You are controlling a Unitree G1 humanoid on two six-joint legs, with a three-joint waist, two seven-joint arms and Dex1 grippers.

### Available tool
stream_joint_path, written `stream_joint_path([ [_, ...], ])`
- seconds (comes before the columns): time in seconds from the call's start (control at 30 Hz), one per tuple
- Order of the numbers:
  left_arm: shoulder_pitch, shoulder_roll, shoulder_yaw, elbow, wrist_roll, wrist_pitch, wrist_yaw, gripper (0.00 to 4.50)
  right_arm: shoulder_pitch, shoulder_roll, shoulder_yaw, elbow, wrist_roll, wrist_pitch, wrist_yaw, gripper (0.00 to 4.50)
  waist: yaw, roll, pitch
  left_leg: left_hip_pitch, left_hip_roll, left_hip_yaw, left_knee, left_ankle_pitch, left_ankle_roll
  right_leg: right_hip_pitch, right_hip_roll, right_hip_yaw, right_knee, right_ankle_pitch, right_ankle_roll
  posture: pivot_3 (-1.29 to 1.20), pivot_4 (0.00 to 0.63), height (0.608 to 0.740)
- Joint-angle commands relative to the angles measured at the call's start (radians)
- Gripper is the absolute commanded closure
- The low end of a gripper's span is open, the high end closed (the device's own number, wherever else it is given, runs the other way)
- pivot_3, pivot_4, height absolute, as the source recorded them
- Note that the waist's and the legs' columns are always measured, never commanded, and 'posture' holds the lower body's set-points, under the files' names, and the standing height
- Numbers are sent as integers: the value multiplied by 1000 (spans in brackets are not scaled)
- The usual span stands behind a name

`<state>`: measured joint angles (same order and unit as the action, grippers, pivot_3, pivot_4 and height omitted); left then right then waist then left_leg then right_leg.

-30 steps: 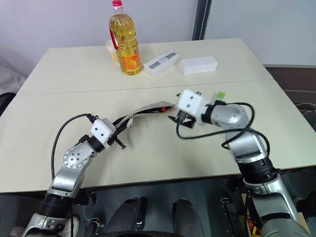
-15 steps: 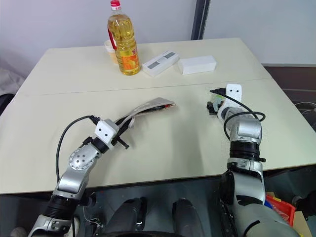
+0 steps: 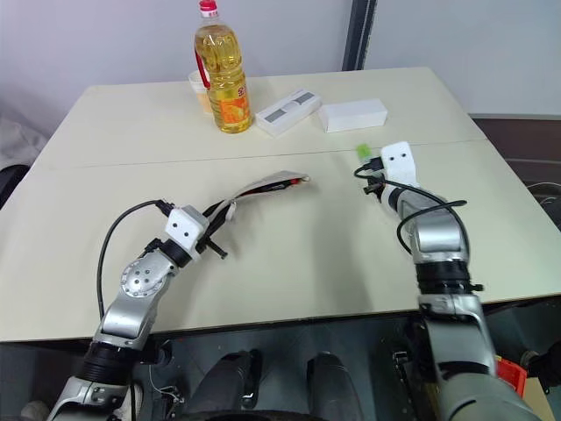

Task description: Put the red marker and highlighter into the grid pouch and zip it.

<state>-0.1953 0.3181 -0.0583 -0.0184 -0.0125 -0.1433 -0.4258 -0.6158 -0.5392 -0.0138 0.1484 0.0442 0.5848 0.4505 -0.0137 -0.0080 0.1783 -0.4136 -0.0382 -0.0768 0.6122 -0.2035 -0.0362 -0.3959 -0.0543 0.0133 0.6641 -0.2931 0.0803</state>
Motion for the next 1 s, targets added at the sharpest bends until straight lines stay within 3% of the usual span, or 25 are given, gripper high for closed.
stream_joint_path([
  [0.03, -28, 2, 27, 2, -14, -6, 13, 4500, 36, -76, 61, -216, 40, -111, 194, 3619, -4, 0, 0, 0, 1, 0, 0, 0, 0, 0, 1, 0, 0, 0, 0, 0, 150, 740],
  [0.2, -40, -1, 31, 19, -18, -14, 11, 4500, 101, -151, 78, -391, 120, -95, 352, 3619, 0, 0, 0, 0, 2, -2, 0, 0, 0, 1, 3, 0, 0, 0, 0, 0, 150, 740],
  [0.8, -6, -1, 3, -23, -41, -40, -48, 4500, 82, -149, 172, -351, 38, -66, 339, 3619, 3, 0, 0, 0, 1, -2, 1, 0, 0, 1, -1, 0, -1, 0, 0, 0, 150, 740],
  [1.0, -7, 19, -22, -24, -35, -65, -106, 4500, 72, -229, 254, -381, -62, -134, 395, 3619, 3, 0, 0, 0, 0, -2, 1, 0, 0, 1, -2, 0, -1, 0, 0, 0, 150, 740],
])
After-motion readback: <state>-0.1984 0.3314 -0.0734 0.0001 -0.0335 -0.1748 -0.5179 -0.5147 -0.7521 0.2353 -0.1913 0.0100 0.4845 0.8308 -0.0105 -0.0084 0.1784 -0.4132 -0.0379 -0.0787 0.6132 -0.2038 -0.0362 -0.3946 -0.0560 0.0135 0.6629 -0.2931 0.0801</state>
